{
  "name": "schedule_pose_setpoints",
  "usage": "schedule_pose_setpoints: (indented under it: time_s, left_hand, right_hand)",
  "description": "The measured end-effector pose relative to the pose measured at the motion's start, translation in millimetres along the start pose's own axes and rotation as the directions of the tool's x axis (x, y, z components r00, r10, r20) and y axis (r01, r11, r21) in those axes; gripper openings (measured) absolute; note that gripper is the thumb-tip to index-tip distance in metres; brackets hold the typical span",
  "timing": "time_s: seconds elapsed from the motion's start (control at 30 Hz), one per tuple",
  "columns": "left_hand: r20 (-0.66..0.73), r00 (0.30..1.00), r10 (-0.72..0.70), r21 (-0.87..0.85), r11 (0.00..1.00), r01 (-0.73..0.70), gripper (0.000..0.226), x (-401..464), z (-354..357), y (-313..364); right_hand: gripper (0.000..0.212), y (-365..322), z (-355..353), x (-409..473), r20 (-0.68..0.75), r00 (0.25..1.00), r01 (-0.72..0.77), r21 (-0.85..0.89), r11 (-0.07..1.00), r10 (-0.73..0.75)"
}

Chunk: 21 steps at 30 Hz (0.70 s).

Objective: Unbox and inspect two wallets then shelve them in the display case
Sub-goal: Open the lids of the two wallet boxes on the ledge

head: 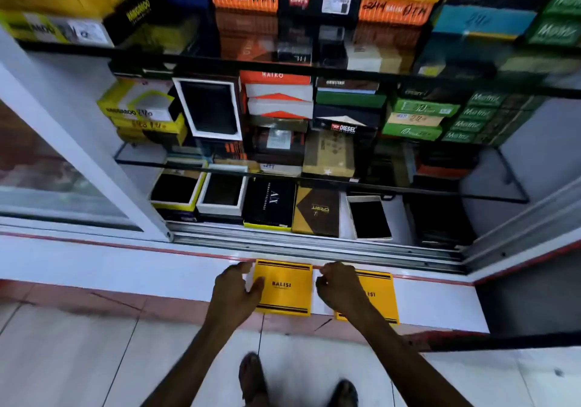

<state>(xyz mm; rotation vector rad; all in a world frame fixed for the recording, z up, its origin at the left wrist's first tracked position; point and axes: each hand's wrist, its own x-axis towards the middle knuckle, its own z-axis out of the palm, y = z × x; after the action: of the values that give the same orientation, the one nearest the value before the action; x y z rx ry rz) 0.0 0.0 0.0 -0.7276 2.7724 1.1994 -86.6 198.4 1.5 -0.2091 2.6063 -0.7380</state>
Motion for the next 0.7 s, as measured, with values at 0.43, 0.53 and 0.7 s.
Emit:
schedule_pose_setpoints:
  time_s: [0.43, 0.53, 0.7]
  left_hand:
    - [0.222, 0.944, -0.244, -0.109, 0.956, 0.273, 0.019, 14, 14, -3]
    - [0.188, 0.956, -0.225, -0.117, 0.961, 0.249, 0.008, 15, 12, -1]
    - [0.135, 0.965, -0.224, -0.176, 0.953, 0.246, 0.014, 14, 10, 1]
  right_hand:
    - [0.015, -9, 16, 11, 0.3, 0.907, -0.391, 0.334, 0.858, 0.296]
    - [0.016, -10, 12, 10, 0.32, 0.9, -0.41, 0.391, 0.824, 0.296]
    - [0.022, -14, 2, 7, 0.355, 0.891, -0.435, 0.481, 0.761, 0.285]
